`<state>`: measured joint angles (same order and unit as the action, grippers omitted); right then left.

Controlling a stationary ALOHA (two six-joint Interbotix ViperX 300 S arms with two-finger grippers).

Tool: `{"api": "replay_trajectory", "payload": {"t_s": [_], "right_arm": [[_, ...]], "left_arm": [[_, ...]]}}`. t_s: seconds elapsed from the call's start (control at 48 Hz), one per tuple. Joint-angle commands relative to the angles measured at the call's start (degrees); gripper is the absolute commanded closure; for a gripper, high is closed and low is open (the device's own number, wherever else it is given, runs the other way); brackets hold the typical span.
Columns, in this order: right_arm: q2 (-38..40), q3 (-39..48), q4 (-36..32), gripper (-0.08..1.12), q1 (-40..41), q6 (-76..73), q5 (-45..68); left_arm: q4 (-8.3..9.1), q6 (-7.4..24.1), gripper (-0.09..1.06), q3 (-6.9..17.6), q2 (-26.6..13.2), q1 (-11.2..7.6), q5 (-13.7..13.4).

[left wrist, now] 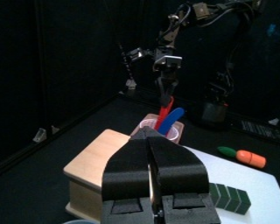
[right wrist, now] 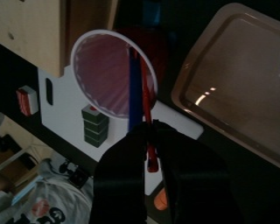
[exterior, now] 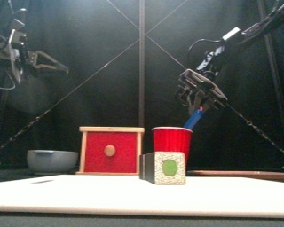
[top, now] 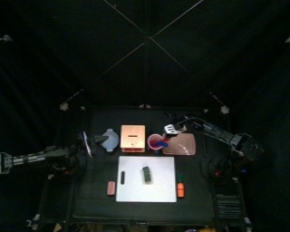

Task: Place sushi on board then cut the sushi with the knife then place the pieces on the plate
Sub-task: Grasp knife edge with left hand

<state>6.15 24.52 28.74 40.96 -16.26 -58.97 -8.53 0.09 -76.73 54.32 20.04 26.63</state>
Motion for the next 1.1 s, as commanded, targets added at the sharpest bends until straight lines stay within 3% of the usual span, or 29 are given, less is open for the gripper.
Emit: {"api": "replay_trajectory", "payload": {"t_s": [0.021,0.708,1.104], "right_arm": [[0.8,-1.7,1.1,0.67,0.0,0.3,-0.2],[2.5,-10.7,0.5,0.67,1.1,1.1,-7.6],[10.1,-9.0,-0.4,0.67,4.1,1.1,-9.4]], "left_arm": [[-0.09,0.0,0.9,0.8,-0.3,0.7,0.4],[-0.09,0.0,0.9,0.6,-0.3,1.14,0.3],[-0.09,0.0,0.9,0.6,-0.3,1.49,0.3]]}}
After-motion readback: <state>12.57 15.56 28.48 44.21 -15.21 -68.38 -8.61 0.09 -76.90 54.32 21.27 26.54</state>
